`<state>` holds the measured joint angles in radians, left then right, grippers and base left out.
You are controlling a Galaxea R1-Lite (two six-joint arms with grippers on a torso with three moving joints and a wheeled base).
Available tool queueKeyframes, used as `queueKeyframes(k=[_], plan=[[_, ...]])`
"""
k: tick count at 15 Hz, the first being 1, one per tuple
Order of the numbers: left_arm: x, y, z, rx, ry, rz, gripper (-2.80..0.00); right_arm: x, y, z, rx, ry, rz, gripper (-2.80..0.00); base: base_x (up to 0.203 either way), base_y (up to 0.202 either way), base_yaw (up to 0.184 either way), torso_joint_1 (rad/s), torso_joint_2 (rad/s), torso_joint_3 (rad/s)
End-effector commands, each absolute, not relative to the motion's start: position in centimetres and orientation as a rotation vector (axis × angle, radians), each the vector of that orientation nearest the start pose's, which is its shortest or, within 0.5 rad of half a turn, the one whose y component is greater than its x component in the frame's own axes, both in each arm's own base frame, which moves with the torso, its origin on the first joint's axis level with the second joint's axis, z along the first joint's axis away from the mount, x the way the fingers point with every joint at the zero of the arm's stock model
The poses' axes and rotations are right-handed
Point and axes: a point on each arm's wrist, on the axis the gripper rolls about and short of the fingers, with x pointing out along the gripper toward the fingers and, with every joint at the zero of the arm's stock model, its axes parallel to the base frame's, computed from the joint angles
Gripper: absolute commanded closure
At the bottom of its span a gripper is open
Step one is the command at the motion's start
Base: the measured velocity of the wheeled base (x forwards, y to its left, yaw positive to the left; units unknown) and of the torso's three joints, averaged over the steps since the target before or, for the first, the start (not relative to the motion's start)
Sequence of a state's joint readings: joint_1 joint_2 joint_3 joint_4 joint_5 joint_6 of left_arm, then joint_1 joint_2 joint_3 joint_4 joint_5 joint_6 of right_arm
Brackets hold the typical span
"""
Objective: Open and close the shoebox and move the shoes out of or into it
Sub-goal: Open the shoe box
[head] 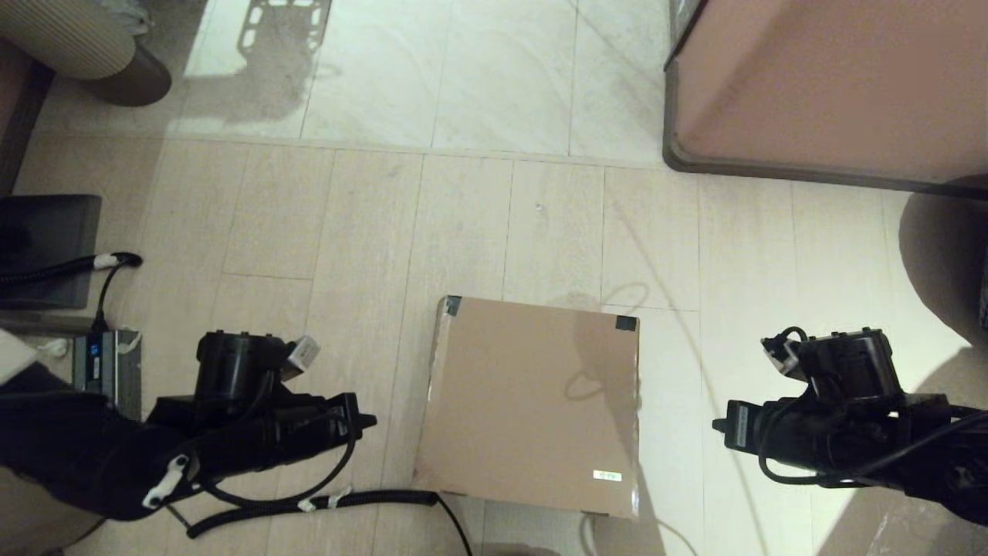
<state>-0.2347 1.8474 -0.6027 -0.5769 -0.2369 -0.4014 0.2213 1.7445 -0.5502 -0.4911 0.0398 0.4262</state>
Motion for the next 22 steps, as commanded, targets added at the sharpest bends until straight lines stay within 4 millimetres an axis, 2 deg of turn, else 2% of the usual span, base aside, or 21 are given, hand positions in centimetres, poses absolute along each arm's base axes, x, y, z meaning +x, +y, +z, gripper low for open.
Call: queueKeyframes(k=[1,5,11,13,17,22], plan=[[28.8,-7.4,7.5,-0.383,0.766,-0.309,0.00,26.2,6.0,8.5,0.363,0.775,0.084,0.00,0.000,0.000,0.000,0.000,0.00,0.000],[30.2,-7.9,6.2,-0.392,0.782,-0.305,0.00,27.1,6.3,6.7,0.366,0.779,0.103,0.00,0.000,0.000,0.000,0.000,0.00,0.000],[32.4,-9.1,2.9,-0.391,0.748,-0.288,0.00,30.7,7.2,2.3,0.323,0.710,0.097,0.00,0.000,0.000,0.000,0.000,0.00,0.000],[33.4,-9.6,2.4,-0.400,0.741,-0.288,0.00,31.6,8.0,1.0,0.311,0.694,0.097,0.00,0.000,0.000,0.000,0.000,0.00,0.000],[34.9,-10.4,1.7,-0.400,0.730,-0.286,0.00,32.2,9.7,-0.7,0.310,0.670,0.124,0.00,0.000,0.000,0.000,0.000,0.00,0.000],[36.3,-11.2,0.7,-0.385,0.717,-0.264,0.00,32.5,10.2,-2.2,0.314,0.691,0.115,0.00,0.000,0.000,0.000,0.000,0.00,0.000]])
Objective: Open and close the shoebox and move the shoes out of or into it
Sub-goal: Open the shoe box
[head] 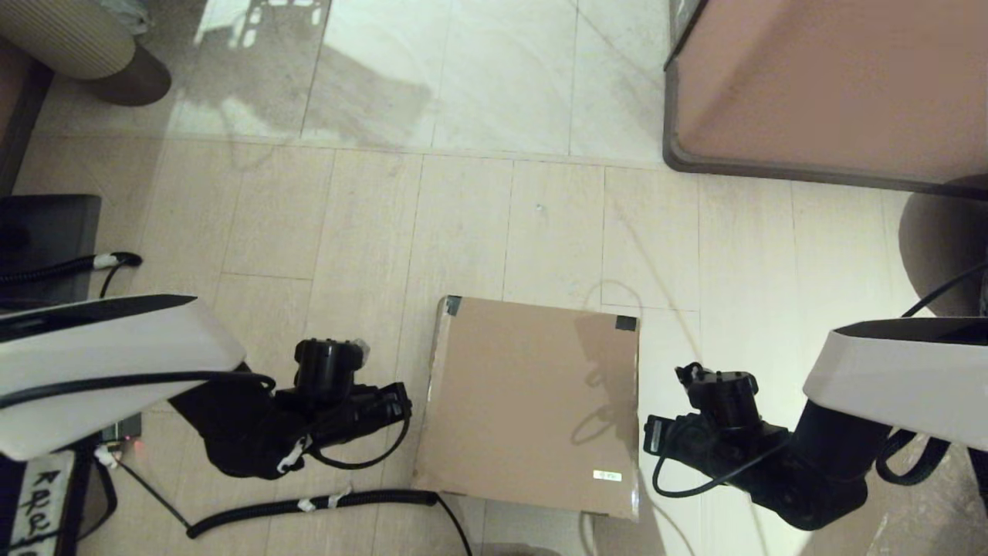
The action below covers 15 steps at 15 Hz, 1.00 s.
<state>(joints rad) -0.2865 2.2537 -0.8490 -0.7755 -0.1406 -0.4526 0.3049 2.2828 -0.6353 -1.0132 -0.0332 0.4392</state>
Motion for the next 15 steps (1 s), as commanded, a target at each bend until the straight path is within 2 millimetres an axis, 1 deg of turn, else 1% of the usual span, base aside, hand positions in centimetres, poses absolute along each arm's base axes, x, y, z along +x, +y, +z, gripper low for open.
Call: queueKeyframes(k=[1,3,5,8,12,15], plan=[[36.5,-11.7,0.5,-0.378,0.713,-0.264,0.00,32.4,10.2,-2.3,0.315,0.695,0.114,0.00,0.000,0.000,0.000,0.000,0.00,0.000],[36.9,-12.6,0.0,-0.357,0.706,-0.242,0.00,32.4,10.2,-2.5,0.319,0.702,0.111,0.00,0.000,0.000,0.000,0.000,0.00,0.000],[36.9,-13.4,-0.4,-0.351,0.712,-0.243,0.00,32.4,10.5,-3.1,0.326,0.706,0.113,0.00,0.000,0.000,0.000,0.000,0.00,0.000],[36.6,-14.1,-0.4,-0.386,0.722,-0.242,0.00,32.1,11.7,-4.2,0.310,0.687,0.122,0.00,0.000,0.000,0.000,0.000,0.00,0.000],[35.8,-15.0,-0.1,-0.387,0.732,-0.253,0.00,31.9,11.8,-3.5,0.310,0.675,0.138,0.00,0.000,0.000,0.000,0.000,0.00,0.000],[35.0,-16.0,1.0,-0.422,0.742,-0.264,0.00,31.5,12.1,-2.7,0.317,0.670,0.166,0.00,0.000,0.000,0.000,0.000,0.00,0.000]])
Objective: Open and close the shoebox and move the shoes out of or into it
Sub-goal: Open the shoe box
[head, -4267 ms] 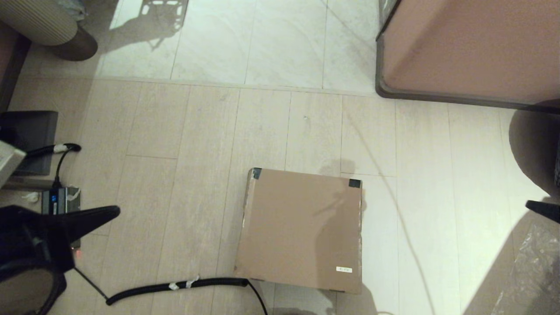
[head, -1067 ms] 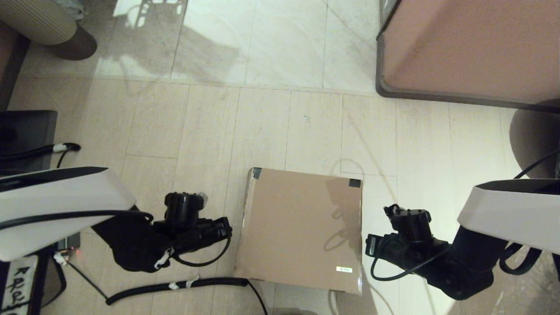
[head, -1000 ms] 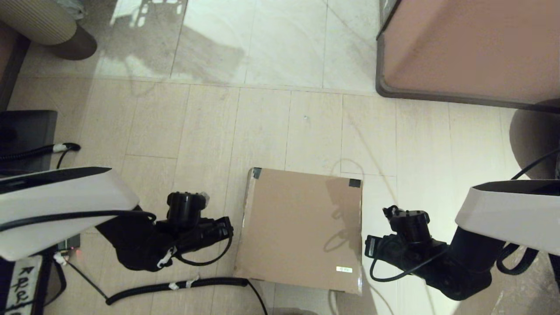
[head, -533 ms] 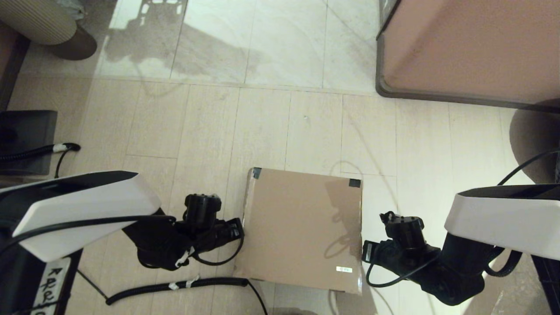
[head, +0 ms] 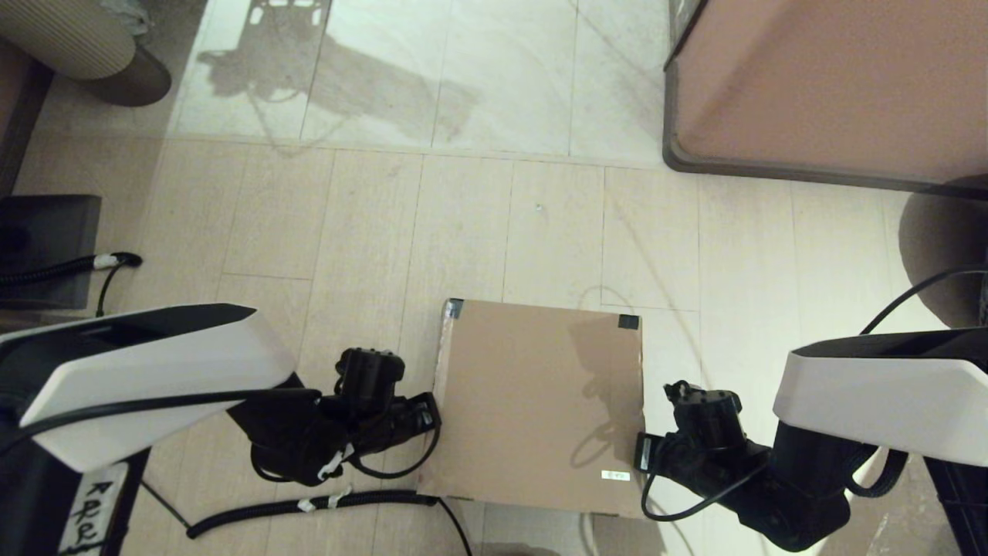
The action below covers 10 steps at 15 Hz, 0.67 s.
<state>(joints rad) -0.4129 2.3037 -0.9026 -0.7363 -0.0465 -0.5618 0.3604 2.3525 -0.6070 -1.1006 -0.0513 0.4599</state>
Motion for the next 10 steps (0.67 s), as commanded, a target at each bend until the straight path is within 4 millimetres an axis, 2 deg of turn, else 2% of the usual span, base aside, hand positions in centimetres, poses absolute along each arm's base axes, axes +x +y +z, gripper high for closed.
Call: queueKeyframes(k=[1,5,10], plan=[[34.8,-16.2,1.4,-0.429,0.741,-0.258,0.00,31.4,12.1,-2.5,0.320,0.666,0.168,0.00,0.000,0.000,0.000,0.000,0.00,0.000],[33.4,-16.5,2.1,-0.421,0.742,-0.248,0.00,30.1,11.3,-0.7,0.334,0.652,0.162,0.00,0.000,0.000,0.000,0.000,0.00,0.000],[32.3,-16.5,4.2,-0.472,0.713,-0.252,0.00,27.9,10.5,2.2,0.372,0.636,0.197,0.00,0.000,0.000,0.000,0.000,0.00,0.000]])
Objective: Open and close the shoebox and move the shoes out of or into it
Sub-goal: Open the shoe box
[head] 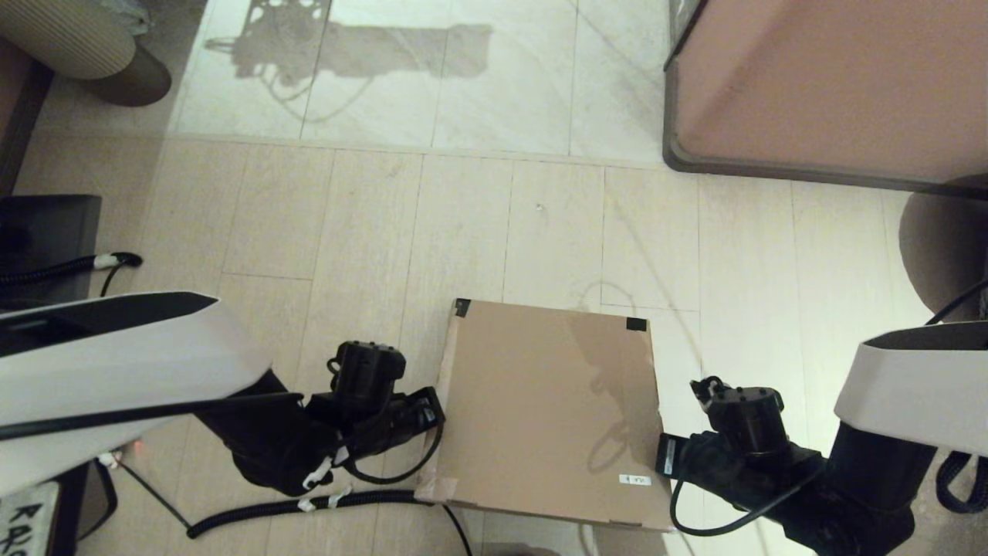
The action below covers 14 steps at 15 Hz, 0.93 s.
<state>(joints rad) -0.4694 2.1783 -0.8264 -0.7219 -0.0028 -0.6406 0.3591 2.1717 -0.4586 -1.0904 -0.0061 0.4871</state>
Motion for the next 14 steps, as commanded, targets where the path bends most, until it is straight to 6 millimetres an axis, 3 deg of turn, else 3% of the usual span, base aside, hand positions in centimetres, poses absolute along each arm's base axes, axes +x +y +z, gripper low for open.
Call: queueKeyframes(k=[1,7,14], plan=[[32.0,-16.5,4.6,-0.473,0.705,-0.252,0.00,27.6,10.4,3.0,0.390,0.638,0.194,0.00,0.000,0.000,0.000,0.000,0.00,0.000],[30.7,-16.6,7.1,-0.533,0.667,-0.272,0.00,26.7,10.1,6.4,0.553,0.709,0.169,0.00,0.000,0.000,0.000,0.000,0.00,0.000],[30.3,-17.3,8.4,-0.604,0.641,-0.278,0.00,24.8,9.5,5.5,0.578,0.796,0.132,0.00,0.000,0.000,0.000,0.000,0.00,0.000]])
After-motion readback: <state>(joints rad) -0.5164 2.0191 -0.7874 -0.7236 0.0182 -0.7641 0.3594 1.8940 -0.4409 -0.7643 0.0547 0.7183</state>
